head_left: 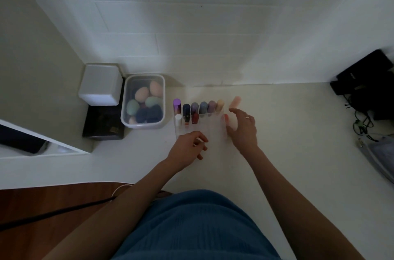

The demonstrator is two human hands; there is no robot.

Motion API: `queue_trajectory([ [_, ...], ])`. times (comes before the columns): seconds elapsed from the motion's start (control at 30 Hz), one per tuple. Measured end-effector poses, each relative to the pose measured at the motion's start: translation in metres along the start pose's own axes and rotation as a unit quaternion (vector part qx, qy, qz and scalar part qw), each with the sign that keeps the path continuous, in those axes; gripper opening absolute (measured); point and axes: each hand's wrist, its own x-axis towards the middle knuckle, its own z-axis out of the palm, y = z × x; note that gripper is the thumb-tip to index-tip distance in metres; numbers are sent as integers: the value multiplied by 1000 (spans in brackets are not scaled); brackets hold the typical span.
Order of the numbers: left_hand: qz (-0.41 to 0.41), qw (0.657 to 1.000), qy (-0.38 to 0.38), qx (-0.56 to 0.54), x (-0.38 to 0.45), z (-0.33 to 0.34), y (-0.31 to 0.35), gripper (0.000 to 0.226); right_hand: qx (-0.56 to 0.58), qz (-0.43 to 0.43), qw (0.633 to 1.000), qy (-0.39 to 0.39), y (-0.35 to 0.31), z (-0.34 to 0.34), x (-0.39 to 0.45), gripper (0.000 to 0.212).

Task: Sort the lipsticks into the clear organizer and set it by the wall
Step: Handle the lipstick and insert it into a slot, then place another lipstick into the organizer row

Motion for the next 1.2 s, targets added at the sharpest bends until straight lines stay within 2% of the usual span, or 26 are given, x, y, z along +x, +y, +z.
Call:
queue_trajectory([
  [0.1, -2, 1000, -3, -5, 0, 0, -1, 16, -56, -32, 995, -75, 4, -3, 14, 43],
  [0.3, -7, 1000, -2, -8, 1, 0, -1, 17, -132, -39, 969, -205, 5, -13, 32, 51],
  [0.43, -10, 1000, -1, -19, 1, 0, 0, 20, -154, -59, 956, -244, 5, -17, 32, 63],
  [0.53, -10, 1000, -4, -18, 1, 0, 1, 16, -158, -66, 958, -230, 3, -13, 32, 61],
  [0.67, -16, 1000, -11, -15, 0, -1, 1, 11, -145, -85, 971, -172, 3, -11, 30, 53],
  [0.83, -25, 999, -9, -30, 1, 0, 5, 10, -12, -114, 992, -49, 10, -19, 12, 58],
  [1.0, -52, 980, -14, -191, 2, 2, 21, 17, 47, -124, 991, -7, 3, -25, -10, 67],
  [1.2, -54, 938, -73, -334, 1, 1, 35, 25, 122, -162, 978, -47, -22, -26, -31, 67],
])
